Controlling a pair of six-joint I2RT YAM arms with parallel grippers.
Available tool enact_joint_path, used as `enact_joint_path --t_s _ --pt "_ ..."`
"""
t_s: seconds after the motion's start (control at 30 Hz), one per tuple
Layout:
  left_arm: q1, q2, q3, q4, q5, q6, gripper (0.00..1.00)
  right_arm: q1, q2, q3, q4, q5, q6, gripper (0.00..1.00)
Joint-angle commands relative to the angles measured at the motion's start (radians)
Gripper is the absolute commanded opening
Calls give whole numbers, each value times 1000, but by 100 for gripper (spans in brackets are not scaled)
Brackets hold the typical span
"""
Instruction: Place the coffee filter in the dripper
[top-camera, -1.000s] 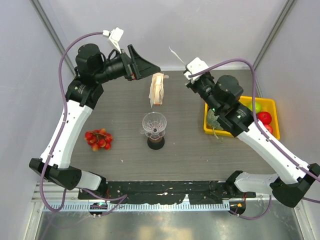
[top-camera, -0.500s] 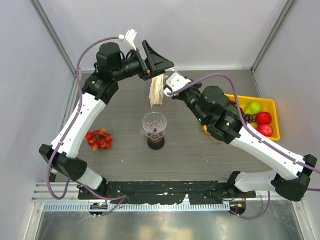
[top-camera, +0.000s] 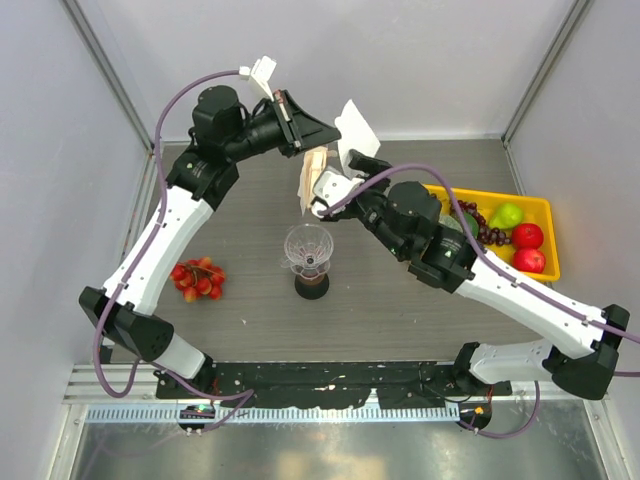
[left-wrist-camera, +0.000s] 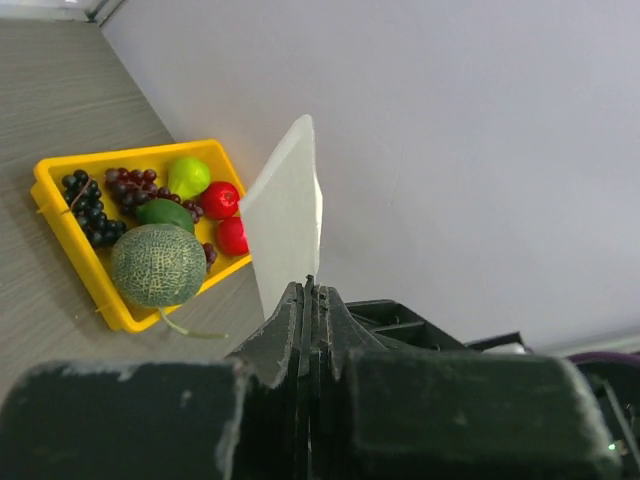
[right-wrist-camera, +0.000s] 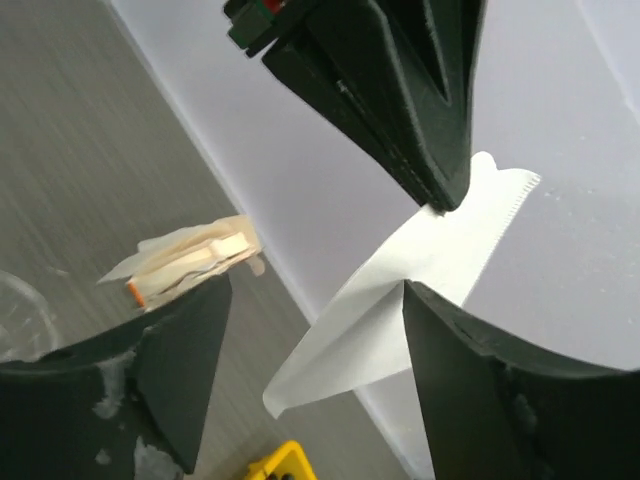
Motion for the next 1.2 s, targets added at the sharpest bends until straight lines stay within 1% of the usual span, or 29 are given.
enact_joint_path --t_s 0.0,0.03,0.07,0.1,0.13,0.17,0.2,0.23,0.3,0.37,0.5,0.63,0.9,0.97,1.0,1.07,1.1,1.13,1.17 --pt "24 -52 -26 126 114 98 0 -29 -73 154 -238 -196 167 86" --pt "34 -56 -27 124 137 129 0 -46 -84 173 -327 -237 250 91" --pt "37 -62 -30 117 165 163 0 -96 -106 223 -419 -356 281 98" --pt "40 -71 -36 115 199 205 0 -122 -116 253 -456 -436 348 100" --pt "40 -85 -47 106 222 250 0 -186 -121 299 -520 -544 379 97" --pt "40 -104 -64 109 243 294 0 -249 -123 325 -550 -605 443 96" --pt "40 -122 -88 126 268 321 0 -288 -121 369 -609 -709 477 96" --pt "40 -139 -114 132 298 365 0 -346 -120 385 -631 -760 490 96" --pt "40 -171 -153 153 353 405 0 -409 -113 408 -685 -882 516 96" --pt "34 -196 -176 150 419 472 0 -448 -113 411 -717 -959 528 96" --pt "18 -223 -181 104 495 597 0 -460 -100 425 -756 -1056 513 96" --pt "8 -234 -181 94 521 611 0 -459 -89 417 -794 -1124 470 96" --pt "-18 -245 -176 75 587 671 0 -460 -58 410 -740 -1179 485 96" --pt "-32 -246 -173 36 575 721 0 -460 -37 428 -746 -1208 491 100" --pt "-34 -248 -171 22 570 741 0 -460 -26 436 -745 -1232 495 91" --pt "-46 -251 -168 -12 543 781 0 -459 -12 440 -742 -1260 510 79" --pt "-52 -252 -167 -26 530 802 0 -459 -8 439 -736 -1268 527 75" --pt "-55 -254 -167 -32 523 812 0 -459 0 439 -733 -1277 533 66" --pt "-57 -254 -167 -37 510 816 0 -457 5 440 -737 -1283 536 59"
